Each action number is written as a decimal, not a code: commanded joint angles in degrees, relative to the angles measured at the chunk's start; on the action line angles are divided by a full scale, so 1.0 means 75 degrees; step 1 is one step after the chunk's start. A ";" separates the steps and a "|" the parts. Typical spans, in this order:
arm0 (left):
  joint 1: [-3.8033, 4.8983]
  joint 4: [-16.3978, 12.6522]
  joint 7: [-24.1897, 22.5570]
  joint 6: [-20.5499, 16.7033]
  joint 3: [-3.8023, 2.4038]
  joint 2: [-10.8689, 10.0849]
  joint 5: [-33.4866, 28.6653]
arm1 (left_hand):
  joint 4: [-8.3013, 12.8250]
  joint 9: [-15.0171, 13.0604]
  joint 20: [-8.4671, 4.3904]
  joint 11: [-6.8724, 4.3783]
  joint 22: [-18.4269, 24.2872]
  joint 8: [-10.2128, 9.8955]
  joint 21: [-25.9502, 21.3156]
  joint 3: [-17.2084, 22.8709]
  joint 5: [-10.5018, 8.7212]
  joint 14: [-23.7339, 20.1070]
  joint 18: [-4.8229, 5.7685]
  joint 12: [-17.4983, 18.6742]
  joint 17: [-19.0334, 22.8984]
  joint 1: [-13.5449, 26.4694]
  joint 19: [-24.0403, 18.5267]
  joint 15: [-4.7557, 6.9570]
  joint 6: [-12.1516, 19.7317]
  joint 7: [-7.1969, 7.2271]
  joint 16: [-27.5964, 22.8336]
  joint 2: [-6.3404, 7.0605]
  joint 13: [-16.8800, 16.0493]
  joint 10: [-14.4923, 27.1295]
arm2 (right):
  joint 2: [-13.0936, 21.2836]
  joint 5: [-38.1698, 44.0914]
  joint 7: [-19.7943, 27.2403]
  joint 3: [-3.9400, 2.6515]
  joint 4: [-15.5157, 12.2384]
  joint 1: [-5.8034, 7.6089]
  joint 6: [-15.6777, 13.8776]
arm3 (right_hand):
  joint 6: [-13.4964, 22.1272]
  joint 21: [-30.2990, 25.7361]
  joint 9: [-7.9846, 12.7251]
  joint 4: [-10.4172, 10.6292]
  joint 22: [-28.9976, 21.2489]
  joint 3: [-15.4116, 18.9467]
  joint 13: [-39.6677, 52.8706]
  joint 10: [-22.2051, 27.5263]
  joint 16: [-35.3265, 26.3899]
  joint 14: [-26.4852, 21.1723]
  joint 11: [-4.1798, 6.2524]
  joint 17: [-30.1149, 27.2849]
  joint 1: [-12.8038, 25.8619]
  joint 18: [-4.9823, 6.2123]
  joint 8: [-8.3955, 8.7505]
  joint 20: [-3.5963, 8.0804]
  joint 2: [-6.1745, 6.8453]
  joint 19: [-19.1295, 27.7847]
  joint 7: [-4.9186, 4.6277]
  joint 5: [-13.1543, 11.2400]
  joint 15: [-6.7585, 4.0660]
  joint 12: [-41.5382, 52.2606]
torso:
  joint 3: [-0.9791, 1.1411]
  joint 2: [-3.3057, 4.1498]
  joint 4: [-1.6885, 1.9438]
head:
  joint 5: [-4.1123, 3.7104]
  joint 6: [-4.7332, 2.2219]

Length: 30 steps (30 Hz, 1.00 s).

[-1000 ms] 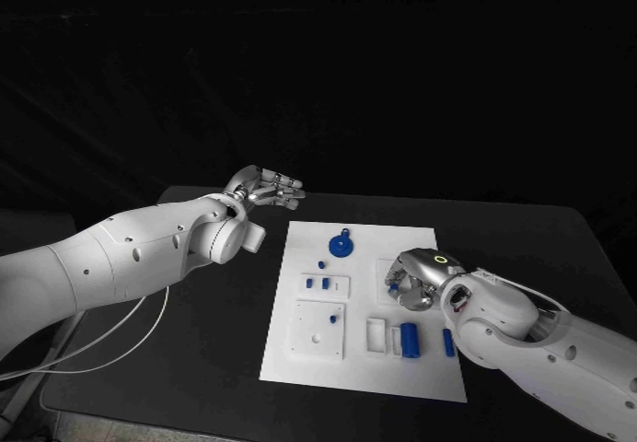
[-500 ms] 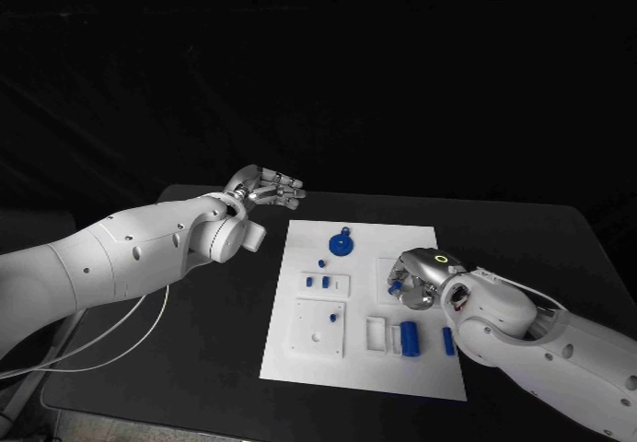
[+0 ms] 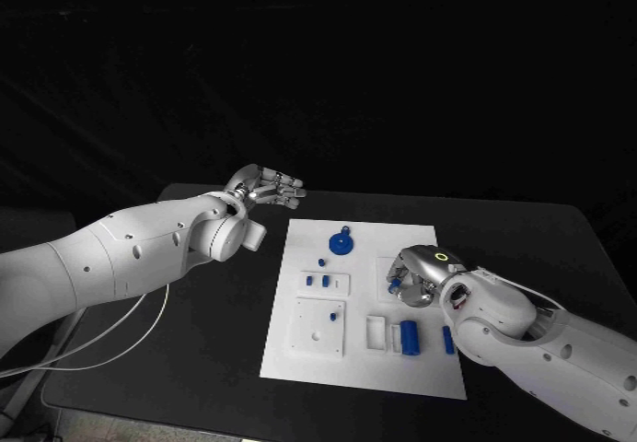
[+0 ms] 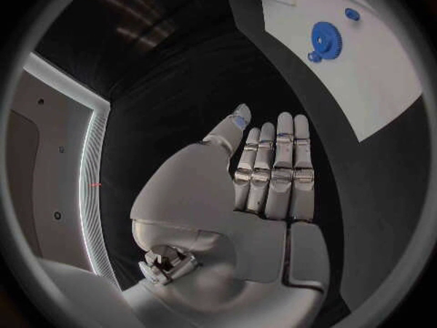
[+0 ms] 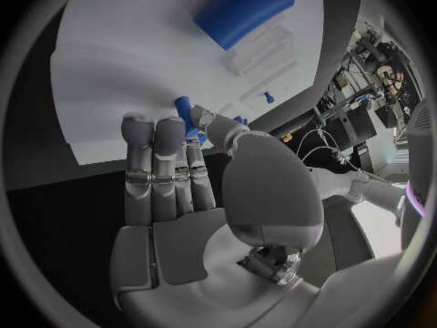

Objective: Assemble the parts on the task board

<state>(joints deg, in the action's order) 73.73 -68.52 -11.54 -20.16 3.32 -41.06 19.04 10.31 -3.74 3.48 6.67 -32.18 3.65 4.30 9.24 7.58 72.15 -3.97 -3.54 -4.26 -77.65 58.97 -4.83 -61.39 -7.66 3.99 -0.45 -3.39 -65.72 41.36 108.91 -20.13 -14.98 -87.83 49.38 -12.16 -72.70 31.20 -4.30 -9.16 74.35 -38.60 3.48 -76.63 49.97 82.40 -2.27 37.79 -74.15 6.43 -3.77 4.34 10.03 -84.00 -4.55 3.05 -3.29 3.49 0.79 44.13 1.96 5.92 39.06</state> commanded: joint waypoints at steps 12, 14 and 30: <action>0.0007 0.0046 -0.0039 0.0097 -0.0006 0.0021 -0.0051 | -0.0045 -0.0012 0.0022 0.0008 0.0049 -0.0003 -0.0033 0.0008 -0.0025 -0.0049 0.0125 -0.0008 -0.0008 -0.0013 0.0025 -0.0001 0.0052 -0.0011 -0.0043 -0.0011 0.0002 0.0065 | 0.0168 0.0023 0.0288 -0.0147 -0.0710 -0.0006 -0.0968 | -0.0210 0.0107 -0.0042 -0.0181 0.0180 -0.0087 0.0027 -0.0362 -0.0097 0.0013 0.0193 0.0033 0.0035 -0.0117 0.0012 0.0143 -0.0174 -0.0329 0.0064 -0.0012 -0.0106 0.0011 | -0.0004 -0.0010 -0.0022 | 0.0147 0.0049; 0.0007 0.0051 -0.0042 0.0095 -0.0006 0.0031 -0.0051 | -0.0045 -0.0012 0.0022 0.0008 0.0049 -0.0003 -0.0033 0.0008 -0.0025 -0.0049 0.0125 -0.0008 -0.0008 -0.0013 0.0025 -0.0001 0.0052 -0.0011 -0.0043 -0.0011 0.0002 0.0065 | 0.0159 0.0007 0.0324 -0.0173 -0.0828 -0.0004 -0.0931 | -0.0219 0.0111 -0.0043 -0.0183 0.0187 -0.0086 0.0028 -0.0371 -0.0099 0.0014 0.0197 0.0036 0.0037 -0.0118 0.0009 0.0145 -0.0176 -0.0330 0.0067 -0.0014 -0.0109 0.0013 | -0.0016 -0.0009 -0.0012 | 0.0154 0.0047; 0.0003 0.0124 -0.0060 0.0101 -0.0006 0.0215 -0.0051 | -0.0047 -0.0011 0.0017 0.0008 0.0086 -0.0004 -0.0027 0.0020 -0.0012 -0.0044 0.0126 -0.0007 -0.0008 -0.0034 0.0034 0.0002 0.0056 -0.0012 -0.0042 -0.0005 0.0003 0.0063 | -0.0734 0.0209 0.0652 0.0534 -0.0945 -0.0003 -0.0495 | -0.0207 0.0066 -0.0035 -0.0214 0.0229 -0.0030 0.0026 -0.0354 -0.0123 0.0016 0.0190 0.0051 0.0034 -0.0124 0.0012 0.0148 -0.0224 -0.0335 0.0061 -0.0004 -0.0112 0.0009 | -0.0032 -0.0025 0.0009 | 0.0497 0.0114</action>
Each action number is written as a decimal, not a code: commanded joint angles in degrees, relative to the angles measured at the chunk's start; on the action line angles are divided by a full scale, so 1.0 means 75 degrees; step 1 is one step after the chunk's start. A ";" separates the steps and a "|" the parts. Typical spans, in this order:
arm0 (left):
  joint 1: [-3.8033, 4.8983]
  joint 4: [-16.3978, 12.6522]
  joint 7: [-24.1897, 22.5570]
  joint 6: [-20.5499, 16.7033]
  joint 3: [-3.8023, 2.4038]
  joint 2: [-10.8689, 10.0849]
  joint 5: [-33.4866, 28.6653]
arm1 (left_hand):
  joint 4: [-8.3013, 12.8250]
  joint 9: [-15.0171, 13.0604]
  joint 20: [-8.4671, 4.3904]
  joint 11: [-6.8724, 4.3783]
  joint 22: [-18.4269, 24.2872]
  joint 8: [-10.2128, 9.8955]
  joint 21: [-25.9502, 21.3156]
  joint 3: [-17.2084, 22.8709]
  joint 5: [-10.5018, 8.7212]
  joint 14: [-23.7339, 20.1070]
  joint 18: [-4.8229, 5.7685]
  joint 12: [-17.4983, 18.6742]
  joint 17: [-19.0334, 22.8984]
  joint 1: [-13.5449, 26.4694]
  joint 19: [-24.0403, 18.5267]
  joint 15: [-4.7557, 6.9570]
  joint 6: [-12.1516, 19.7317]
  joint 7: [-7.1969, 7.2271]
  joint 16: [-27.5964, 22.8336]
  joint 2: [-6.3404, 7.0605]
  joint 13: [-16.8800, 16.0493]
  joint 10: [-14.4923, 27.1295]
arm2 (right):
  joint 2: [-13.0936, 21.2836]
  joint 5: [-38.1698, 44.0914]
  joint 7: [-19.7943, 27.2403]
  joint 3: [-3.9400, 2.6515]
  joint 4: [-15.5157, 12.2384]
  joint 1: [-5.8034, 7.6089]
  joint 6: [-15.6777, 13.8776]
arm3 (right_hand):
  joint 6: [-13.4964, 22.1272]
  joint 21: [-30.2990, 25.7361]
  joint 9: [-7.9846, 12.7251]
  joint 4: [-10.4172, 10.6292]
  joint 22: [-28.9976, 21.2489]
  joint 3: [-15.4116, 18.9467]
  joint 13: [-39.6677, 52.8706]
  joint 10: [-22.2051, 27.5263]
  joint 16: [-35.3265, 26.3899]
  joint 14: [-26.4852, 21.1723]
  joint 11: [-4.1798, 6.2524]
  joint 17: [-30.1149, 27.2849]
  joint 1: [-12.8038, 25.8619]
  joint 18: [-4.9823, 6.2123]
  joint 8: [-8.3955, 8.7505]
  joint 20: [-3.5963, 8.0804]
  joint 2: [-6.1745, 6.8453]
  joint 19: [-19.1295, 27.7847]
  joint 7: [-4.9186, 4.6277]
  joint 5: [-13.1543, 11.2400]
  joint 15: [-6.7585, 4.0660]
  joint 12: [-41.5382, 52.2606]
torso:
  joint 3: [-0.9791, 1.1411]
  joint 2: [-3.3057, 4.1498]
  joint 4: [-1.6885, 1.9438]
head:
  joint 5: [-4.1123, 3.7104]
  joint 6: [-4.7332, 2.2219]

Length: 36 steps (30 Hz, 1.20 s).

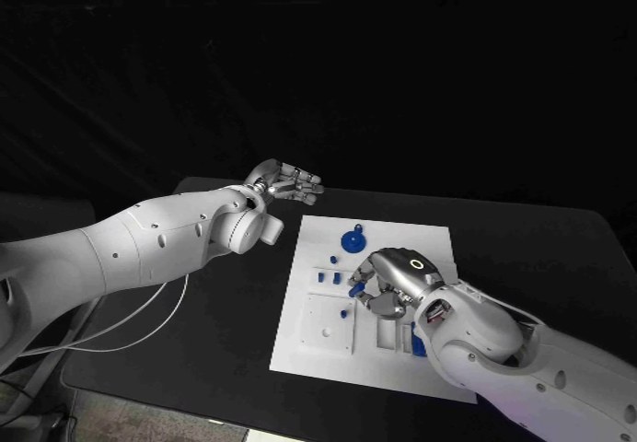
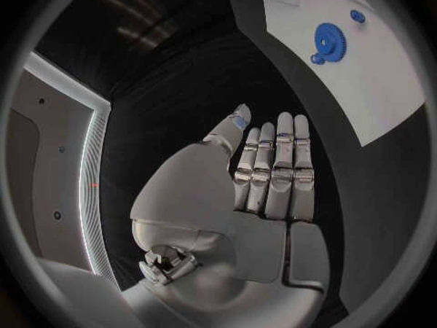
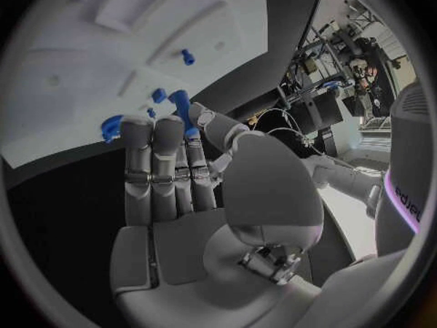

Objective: Assemble the parts on the task board

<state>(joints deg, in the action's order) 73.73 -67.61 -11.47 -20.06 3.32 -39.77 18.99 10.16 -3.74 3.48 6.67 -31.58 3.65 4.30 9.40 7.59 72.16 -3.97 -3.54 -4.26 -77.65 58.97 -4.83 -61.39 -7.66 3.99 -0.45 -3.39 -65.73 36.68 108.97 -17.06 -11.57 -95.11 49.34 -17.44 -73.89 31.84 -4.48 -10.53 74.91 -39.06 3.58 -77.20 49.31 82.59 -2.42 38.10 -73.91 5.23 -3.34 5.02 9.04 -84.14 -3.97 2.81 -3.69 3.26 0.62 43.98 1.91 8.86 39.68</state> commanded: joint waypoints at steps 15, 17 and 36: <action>-0.0003 0.0031 -0.0078 0.0091 -0.0008 0.0147 -0.0044 | -0.0032 -0.0011 0.0017 0.0009 0.0018 -0.0004 -0.0024 0.0004 -0.0009 -0.0046 0.0126 -0.0008 -0.0008 -0.0025 0.0037 0.0001 0.0055 -0.0013 -0.0043 -0.0004 0.0003 0.0062 | -0.0771 0.0412 0.0357 0.0805 0.0365 0.0052 0.0501 | -0.0040 -0.0072 -0.0014 -0.0103 0.0180 0.0054 0.0012 -0.0273 -0.0050 -0.0006 0.0209 0.0017 0.0039 0.0040 -0.0045 0.0063 -0.0133 -0.0323 -0.0019 0.0038 -0.0066 0.0040 | 0.0007 0.0007 0.0014 | 0.0326 0.0181; -0.0003 0.0024 -0.0080 0.0088 -0.0008 0.0149 -0.0044 | -0.0030 -0.0009 0.0018 0.0011 0.0039 -0.0008 -0.0025 0.0009 -0.0013 -0.0046 0.0127 -0.0007 -0.0008 -0.0021 0.0040 0.0000 0.0077 -0.0024 -0.0043 0.0002 0.0002 0.0065 | -0.0814 0.0442 0.0344 0.0851 0.0420 0.0054 0.0536 | -0.0039 -0.0081 -0.0014 -0.0105 0.0178 0.0055 0.0012 -0.0273 -0.0051 -0.0007 0.0209 0.0017 0.0039 0.0041 -0.0045 0.0063 -0.0133 -0.0322 -0.0019 0.0039 -0.0065 0.0040 | 0.0007 0.0007 0.0014 | 0.0338 0.0195; -0.0004 0.0016 -0.0086 0.0086 -0.0008 0.0115 -0.0044 | -0.0030 -0.0009 0.0018 0.0011 0.0039 -0.0008 -0.0025 0.0009 -0.0013 -0.0046 0.0127 -0.0007 -0.0008 -0.0021 0.0040 0.0000 0.0077 -0.0024 -0.0043 0.0002 0.0002 0.0065 | -0.0929 0.0652 0.0205 0.0968 0.0688 0.0055 0.0782 | -0.0036 -0.0123 -0.0019 -0.0162 0.0198 0.0053 0.0013 -0.0273 -0.0062 -0.0006 0.0207 0.0019 0.0076 0.0045 -0.0045 0.0062 -0.0167 -0.0323 -0.0021 0.0053 -0.0064 0.0041 | 0.0017 0.0008 -0.0008 | 0.0375 0.0276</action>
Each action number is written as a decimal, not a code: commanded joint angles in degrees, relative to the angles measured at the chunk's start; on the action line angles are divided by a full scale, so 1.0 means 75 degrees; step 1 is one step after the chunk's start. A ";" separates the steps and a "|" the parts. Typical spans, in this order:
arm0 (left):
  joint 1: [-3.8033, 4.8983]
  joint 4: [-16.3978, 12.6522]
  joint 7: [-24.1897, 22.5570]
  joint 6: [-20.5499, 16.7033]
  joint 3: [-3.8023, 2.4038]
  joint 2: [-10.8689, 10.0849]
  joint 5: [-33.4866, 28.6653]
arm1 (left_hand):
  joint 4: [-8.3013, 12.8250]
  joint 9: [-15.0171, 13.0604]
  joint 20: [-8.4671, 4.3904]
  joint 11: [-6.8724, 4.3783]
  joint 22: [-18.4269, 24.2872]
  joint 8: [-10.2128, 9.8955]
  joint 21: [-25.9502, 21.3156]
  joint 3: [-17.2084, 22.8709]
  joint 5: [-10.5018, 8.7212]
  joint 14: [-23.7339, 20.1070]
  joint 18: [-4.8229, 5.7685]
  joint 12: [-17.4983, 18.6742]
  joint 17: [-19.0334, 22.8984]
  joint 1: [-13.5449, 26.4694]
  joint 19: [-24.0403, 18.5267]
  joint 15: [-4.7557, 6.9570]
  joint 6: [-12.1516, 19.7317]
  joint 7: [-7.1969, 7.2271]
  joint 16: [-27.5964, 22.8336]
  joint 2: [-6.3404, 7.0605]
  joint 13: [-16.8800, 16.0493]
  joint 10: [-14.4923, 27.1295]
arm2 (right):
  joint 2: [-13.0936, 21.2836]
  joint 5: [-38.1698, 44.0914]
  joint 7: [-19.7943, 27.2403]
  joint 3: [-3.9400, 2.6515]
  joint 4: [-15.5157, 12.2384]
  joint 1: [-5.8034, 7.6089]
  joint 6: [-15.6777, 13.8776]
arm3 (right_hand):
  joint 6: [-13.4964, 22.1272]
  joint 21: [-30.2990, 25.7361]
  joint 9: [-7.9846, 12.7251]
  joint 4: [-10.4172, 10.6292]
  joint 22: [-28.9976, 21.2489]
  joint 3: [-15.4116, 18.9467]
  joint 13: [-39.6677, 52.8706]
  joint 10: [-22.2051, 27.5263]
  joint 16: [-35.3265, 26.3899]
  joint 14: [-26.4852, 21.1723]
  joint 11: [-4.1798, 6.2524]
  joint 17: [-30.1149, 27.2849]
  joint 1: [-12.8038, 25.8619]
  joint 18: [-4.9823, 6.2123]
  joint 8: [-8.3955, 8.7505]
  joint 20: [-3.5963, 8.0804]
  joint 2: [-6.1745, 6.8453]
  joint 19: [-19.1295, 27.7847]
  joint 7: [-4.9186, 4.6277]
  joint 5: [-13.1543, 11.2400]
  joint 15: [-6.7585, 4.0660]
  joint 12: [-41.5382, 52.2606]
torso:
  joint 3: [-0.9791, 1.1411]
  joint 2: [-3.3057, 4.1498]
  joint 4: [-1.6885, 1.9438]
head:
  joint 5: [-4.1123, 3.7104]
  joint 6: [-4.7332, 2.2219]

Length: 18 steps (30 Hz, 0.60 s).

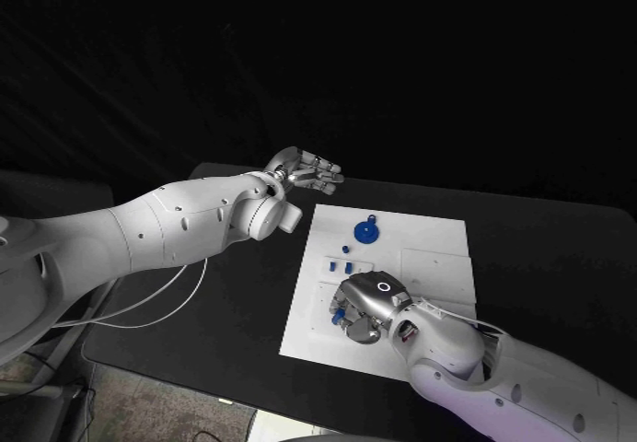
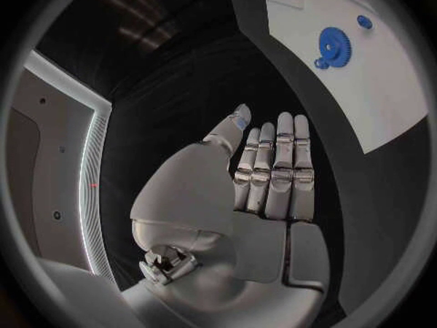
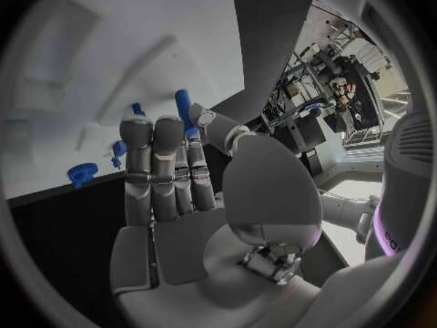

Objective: Assemble the parts on the task board

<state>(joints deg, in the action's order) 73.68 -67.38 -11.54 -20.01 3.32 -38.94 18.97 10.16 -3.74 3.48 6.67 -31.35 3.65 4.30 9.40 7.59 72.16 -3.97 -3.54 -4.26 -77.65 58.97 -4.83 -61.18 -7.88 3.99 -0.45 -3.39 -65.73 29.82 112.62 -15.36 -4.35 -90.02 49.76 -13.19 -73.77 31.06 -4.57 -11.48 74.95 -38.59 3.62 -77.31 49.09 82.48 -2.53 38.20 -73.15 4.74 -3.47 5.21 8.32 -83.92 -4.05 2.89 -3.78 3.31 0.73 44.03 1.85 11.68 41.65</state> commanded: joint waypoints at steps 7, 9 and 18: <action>0.0003 -0.0014 -0.0072 0.0075 -0.0008 0.0002 -0.0041 | -0.0030 -0.0009 0.0018 0.0011 0.0008 -0.0008 -0.0025 0.0009 -0.0013 -0.0046 0.0127 -0.0007 -0.0007 -0.0021 0.0040 0.0000 0.0048 0.0005 -0.0043 0.0002 0.0002 0.0065 | -0.0035 0.0183 -0.0042 0.0032 0.0043 -0.0002 0.0271 | -0.0054 -0.0032 -0.0009 -0.0048 0.0197 -0.0011 0.0007 -0.0258 -0.0036 0.0007 0.0221 0.0006 -0.0018 0.0111 -0.0028 0.0035 -0.0073 -0.0352 -0.0010 0.0042 -0.0053 0.0034 | -0.0003 -0.0002 0.0003 | 0.0010 0.0024; 0.0003 -0.0013 -0.0071 0.0075 -0.0008 0.0002 -0.0041 | -0.0030 -0.0009 0.0018 0.0011 0.0008 -0.0008 -0.0025 0.0009 -0.0013 -0.0046 0.0127 -0.0007 -0.0007 -0.0021 0.0040 0.0000 0.0048 0.0005 -0.0043 0.0002 0.0002 0.0065 | -0.0036 0.0197 -0.0052 0.0038 0.0047 -0.0002 0.0286 | -0.0054 -0.0032 -0.0009 -0.0048 0.0197 -0.0011 0.0007 -0.0258 -0.0036 0.0007 0.0221 0.0006 -0.0018 0.0111 -0.0028 0.0035 -0.0073 -0.0352 -0.0010 0.0042 -0.0053 0.0034 | -0.0003 -0.0002 0.0003 | 0.0010 0.0024; 0.0003 -0.0004 -0.0065 0.0078 -0.0008 -0.0001 -0.0041 | -0.0030 -0.0009 0.0018 0.0011 0.0008 -0.0008 -0.0025 0.0009 -0.0013 -0.0046 0.0127 -0.0007 -0.0007 -0.0021 0.0040 0.0000 0.0048 0.0005 -0.0043 0.0002 0.0002 0.0065 | -0.0038 0.0315 -0.0136 0.0048 0.0056 -0.0002 0.0341 | -0.0057 -0.0045 -0.0013 -0.0076 0.0210 -0.0011 0.0008 -0.0263 -0.0042 0.0006 0.0223 0.0005 -0.0008 0.0111 -0.0029 0.0036 -0.0085 -0.0353 -0.0007 0.0039 -0.0054 0.0035 | -0.0004 0.0001 -0.0003 | 0.0018 0.0039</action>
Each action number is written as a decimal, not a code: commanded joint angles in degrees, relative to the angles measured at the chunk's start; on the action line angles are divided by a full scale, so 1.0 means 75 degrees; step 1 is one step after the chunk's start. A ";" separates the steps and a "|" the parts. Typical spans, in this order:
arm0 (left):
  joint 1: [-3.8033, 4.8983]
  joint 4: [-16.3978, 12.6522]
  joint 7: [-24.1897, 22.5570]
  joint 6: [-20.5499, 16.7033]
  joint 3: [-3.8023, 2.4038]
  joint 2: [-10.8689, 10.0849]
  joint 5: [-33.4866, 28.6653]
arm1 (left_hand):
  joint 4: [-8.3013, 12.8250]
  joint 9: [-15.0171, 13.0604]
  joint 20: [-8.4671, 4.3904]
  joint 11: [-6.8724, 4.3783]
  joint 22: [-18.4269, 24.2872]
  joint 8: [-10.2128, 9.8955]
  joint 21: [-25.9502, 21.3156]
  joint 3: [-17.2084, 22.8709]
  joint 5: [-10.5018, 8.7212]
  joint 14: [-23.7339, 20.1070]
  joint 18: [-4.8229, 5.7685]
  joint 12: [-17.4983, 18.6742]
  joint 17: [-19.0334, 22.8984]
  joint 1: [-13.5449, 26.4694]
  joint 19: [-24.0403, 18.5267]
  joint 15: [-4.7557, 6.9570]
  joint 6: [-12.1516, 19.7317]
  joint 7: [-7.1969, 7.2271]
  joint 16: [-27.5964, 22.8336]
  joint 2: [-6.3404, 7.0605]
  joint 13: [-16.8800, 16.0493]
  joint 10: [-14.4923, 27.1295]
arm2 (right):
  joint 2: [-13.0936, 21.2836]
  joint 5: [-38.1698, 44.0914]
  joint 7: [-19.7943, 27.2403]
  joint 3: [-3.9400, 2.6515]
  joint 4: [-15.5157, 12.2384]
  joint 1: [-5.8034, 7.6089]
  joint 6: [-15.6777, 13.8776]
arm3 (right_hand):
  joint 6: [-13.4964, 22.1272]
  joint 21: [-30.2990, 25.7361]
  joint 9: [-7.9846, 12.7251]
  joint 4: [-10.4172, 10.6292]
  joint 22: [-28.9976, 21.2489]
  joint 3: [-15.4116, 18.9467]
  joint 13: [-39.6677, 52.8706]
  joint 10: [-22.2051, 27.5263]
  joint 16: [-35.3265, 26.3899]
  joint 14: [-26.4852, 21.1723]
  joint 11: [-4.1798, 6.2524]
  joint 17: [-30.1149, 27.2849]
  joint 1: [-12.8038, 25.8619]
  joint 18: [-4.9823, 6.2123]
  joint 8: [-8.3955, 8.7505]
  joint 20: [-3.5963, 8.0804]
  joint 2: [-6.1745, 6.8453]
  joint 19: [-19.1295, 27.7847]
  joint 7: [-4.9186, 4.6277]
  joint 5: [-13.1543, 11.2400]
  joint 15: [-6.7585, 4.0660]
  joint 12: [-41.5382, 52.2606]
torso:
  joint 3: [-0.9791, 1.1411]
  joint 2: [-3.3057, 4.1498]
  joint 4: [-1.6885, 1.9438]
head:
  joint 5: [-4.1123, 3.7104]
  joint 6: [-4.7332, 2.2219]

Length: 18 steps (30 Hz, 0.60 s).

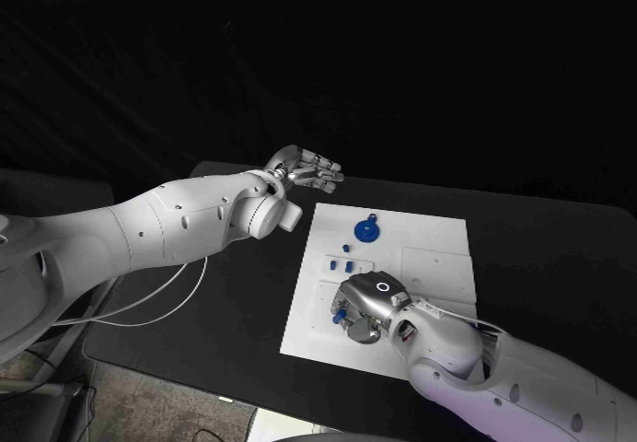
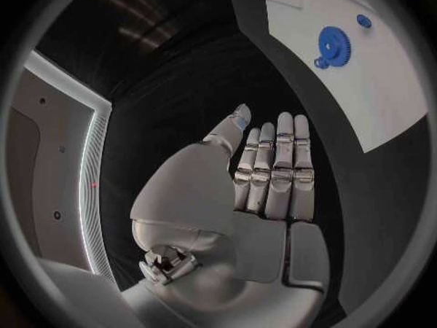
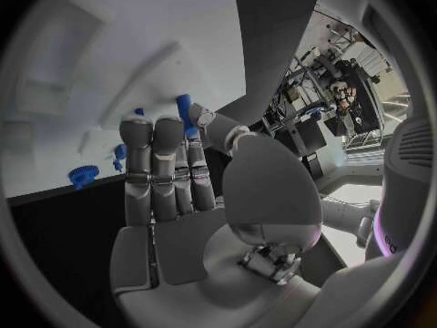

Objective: Assemble the parts on the task board

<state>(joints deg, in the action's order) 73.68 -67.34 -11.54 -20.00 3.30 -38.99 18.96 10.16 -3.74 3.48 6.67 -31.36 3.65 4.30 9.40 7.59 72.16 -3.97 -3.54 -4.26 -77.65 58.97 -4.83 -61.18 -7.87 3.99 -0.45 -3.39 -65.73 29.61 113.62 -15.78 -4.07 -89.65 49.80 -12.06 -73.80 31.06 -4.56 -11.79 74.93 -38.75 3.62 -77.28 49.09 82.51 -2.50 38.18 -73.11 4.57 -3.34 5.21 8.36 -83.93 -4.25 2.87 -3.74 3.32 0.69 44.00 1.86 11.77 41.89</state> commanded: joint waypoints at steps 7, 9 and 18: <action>0.0004 -0.0006 -0.0063 0.0080 -0.0005 0.0014 -0.0040 | -0.0030 -0.0009 0.0018 0.0011 0.0009 -0.0008 -0.0025 0.0009 -0.0013 -0.0046 0.0127 -0.0007 -0.0007 -0.0021 0.0040 0.0000 0.0049 0.0005 -0.0043 0.0002 0.0002 0.0065 | -0.0111 0.0221 -0.0108 0.0104 0.0070 -0.0007 0.0243 | -0.0042 -0.0091 -0.0012 -0.0049 0.0219 0.0009 0.0007 -0.0253 -0.0050 0.0000 0.0214 0.0005 0.0005 0.0133 -0.0043 0.0035 -0.0095 -0.0347 0.0014 0.0044 -0.0055 0.0030 | -0.0011 0.0001 0.0001 | -0.0003 0.0009; 0.0004 -0.0004 -0.0062 0.0083 -0.0005 0.0021 -0.0040 | -0.0030 -0.0009 0.0018 0.0011 0.0009 -0.0008 -0.0025 0.0009 -0.0013 -0.0046 0.0127 -0.0007 -0.0007 -0.0021 0.0040 0.0000 0.0049 0.0005 -0.0043 0.0002 0.0002 0.0065 | -0.0153 0.0226 -0.0110 0.0162 0.0107 -0.0007 0.0291 | -0.0032 -0.0135 -0.0009 -0.0056 0.0216 0.0002 0.0007 -0.0240 -0.0059 -0.0003 0.0210 0.0000 0.0018 0.0135 -0.0044 0.0030 -0.0090 -0.0339 0.0011 0.0060 -0.0050 0.0030 | -0.0010 0.0000 0.0015 | -0.0009 0.0012; 0.0004 0.0005 -0.0059 0.0093 -0.0005 0.0061 -0.0040 | -0.0038 -0.0011 0.0017 0.0010 0.0067 -0.0004 -0.0018 0.0017 -0.0014 -0.0043 0.0126 -0.0009 -0.0009 -0.0021 0.0056 0.0001 0.0057 0.0006 -0.0041 0.0002 0.0002 0.0065 | -0.0218 0.0223 -0.0140 0.0329 0.0227 -0.0007 0.0323 | 0.0133 -0.0017 0.0025 -0.0082 0.0299 -0.0003 0.0000 -0.0073 -0.0049 -0.0010 0.0155 0.0010 0.0020 0.0161 -0.0038 0.0005 -0.0071 -0.0354 -0.0039 0.0064 -0.0012 0.0026 | -0.0006 0.0000 0.0003 | 0.0019 0.0038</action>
<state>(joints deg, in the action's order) 73.67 -67.24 -11.52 -19.97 3.32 -38.70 18.95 10.16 -3.74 3.48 6.67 -30.92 3.65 4.30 9.40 7.59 72.16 -3.96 -3.54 -4.26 -77.65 58.97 -4.83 -61.18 -7.87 3.99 -0.45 -3.39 -65.73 27.94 115.17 -16.66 -2.27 -88.50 50.43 -12.33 -73.01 30.73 -4.55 -12.12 74.92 -38.76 3.60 -77.19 48.82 82.59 -2.41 38.17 -72.94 4.95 -3.54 5.20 8.06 -83.93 -4.60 3.29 -3.64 3.44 0.61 44.00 1.95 11.80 42.10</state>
